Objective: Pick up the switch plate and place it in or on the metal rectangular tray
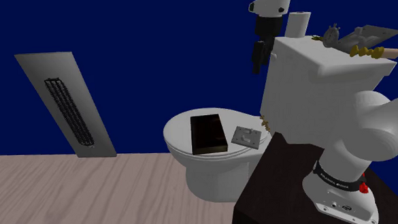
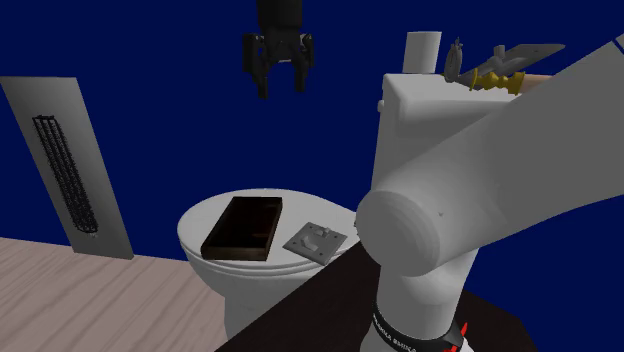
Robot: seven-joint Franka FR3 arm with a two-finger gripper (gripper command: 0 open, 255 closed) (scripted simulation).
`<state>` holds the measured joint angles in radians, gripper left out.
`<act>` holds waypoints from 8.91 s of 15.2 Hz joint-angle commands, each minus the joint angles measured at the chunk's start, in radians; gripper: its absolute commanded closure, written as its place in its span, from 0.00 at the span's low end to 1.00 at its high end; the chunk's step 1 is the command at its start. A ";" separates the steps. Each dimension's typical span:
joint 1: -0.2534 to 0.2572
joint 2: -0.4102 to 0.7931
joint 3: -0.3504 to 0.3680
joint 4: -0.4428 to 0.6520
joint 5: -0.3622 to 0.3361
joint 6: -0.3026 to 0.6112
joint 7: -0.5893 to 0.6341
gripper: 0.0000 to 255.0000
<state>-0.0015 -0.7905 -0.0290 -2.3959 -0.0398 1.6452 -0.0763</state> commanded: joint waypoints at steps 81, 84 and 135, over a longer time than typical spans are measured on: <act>-0.077 0.755 -0.219 -0.276 -0.064 1.029 -0.215 1.00; -0.066 0.752 -0.206 -0.245 -0.060 0.993 -0.195 1.00; 0.080 1.212 -0.072 0.363 0.029 0.832 0.016 0.00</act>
<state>0.0750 0.4438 -0.0996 -2.0312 -0.0085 2.4986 -0.0641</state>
